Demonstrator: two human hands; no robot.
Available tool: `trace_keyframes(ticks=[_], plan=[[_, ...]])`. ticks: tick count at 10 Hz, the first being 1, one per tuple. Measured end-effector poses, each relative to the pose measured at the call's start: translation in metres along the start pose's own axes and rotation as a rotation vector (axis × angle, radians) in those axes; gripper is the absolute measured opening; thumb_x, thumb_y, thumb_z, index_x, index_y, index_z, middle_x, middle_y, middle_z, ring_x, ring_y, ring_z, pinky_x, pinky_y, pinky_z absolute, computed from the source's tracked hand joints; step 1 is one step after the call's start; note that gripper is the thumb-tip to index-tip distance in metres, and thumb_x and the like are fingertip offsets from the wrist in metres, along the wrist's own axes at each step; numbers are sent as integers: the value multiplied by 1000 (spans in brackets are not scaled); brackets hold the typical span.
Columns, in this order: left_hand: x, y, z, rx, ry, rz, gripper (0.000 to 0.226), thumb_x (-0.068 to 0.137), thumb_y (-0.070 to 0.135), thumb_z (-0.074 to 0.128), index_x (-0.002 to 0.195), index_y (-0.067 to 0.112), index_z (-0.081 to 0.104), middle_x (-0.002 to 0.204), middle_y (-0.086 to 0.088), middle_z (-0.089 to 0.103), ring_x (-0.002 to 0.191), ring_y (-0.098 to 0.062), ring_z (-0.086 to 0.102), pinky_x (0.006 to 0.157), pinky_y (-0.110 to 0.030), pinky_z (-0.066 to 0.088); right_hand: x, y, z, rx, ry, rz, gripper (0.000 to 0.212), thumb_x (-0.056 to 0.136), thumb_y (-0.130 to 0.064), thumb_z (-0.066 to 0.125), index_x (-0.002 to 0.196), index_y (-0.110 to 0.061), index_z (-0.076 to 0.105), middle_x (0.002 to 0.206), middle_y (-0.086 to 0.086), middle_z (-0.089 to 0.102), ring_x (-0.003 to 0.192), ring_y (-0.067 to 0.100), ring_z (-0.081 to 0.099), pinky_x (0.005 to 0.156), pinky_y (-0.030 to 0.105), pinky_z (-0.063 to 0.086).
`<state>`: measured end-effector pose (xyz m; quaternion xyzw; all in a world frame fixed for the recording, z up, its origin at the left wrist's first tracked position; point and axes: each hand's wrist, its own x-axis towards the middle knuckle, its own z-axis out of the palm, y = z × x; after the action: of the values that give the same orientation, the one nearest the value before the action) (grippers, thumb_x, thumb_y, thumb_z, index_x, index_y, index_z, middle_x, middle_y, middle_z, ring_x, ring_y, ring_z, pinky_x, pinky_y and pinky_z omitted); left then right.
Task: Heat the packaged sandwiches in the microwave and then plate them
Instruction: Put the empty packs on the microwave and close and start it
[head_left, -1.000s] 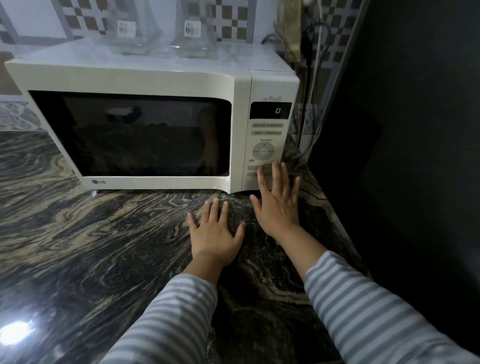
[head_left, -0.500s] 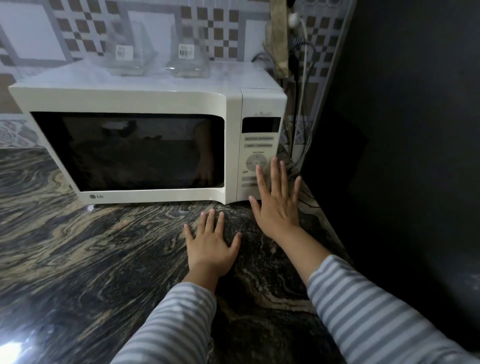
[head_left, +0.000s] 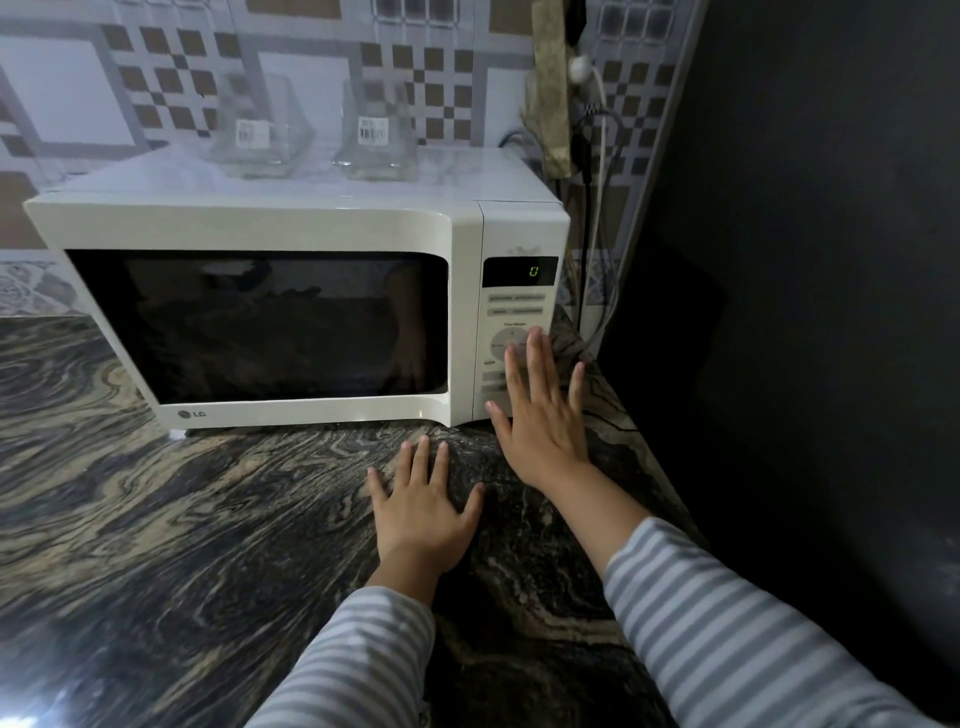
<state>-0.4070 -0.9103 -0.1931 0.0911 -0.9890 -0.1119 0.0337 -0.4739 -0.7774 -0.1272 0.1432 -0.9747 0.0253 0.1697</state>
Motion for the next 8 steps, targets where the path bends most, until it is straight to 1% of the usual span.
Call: trace_keyframes(ticks=[1,2,3,4,5,6,7,8], plan=[[0,0,1,3,-1,-1,78,89,70,17,154,30,4,162,6,-5,148,-14,-14,116,-54,-9,1,-3,2,42,24,18,71,100,-48,24,148,-17,-19,151,8,-37,143,21,-29,113,55,-18],[0,0,1,3,-6,-2,78,89,70,17,154,30,4,162,6,-5,148,-14,-14,116,-54,-9,0,-2,3,35,3,22,71,100,-48,22,148,-18,-20,149,7,-40,142,20,-30,113,56,-17],[0,0,0,4,-15,1,73,92,66,17,154,30,4,162,6,-6,148,-14,-14,116,-54,-9,-2,0,-3,39,-21,16,71,100,-49,22,149,-17,-19,151,7,-37,143,21,-29,114,56,-15],[-2,0,0,1,-7,6,70,94,62,17,154,29,4,162,6,-5,148,-13,-13,117,-53,-8,-9,1,-4,80,-15,7,69,101,-46,22,150,-19,-17,156,5,-29,144,19,-25,115,55,-13],[-6,-1,0,0,-8,11,68,95,60,16,154,29,5,162,6,-4,148,-13,-13,117,-52,-8,-25,0,3,136,-96,-16,62,102,-44,19,153,-20,-9,160,2,-18,146,16,-20,117,53,-11],[-7,-2,0,-8,-3,6,67,95,59,19,154,29,8,162,6,-2,148,-13,-11,118,-51,-6,-45,0,19,166,-227,-2,59,103,-43,17,154,-19,-1,162,1,-10,147,16,-16,118,52,-8],[-7,-2,0,-8,2,1,67,95,59,21,154,29,11,162,5,0,148,-13,-9,118,-51,-5,-60,-1,34,193,-356,30,59,103,-45,18,155,-20,4,162,0,-8,147,15,-15,118,51,-8],[-8,-1,-1,-13,-5,-3,67,95,58,22,154,29,11,162,5,1,148,-14,-8,118,-50,-5,-66,-1,42,189,-405,66,59,102,-48,17,154,-23,8,162,-1,-4,148,15,-10,118,49,-8]])
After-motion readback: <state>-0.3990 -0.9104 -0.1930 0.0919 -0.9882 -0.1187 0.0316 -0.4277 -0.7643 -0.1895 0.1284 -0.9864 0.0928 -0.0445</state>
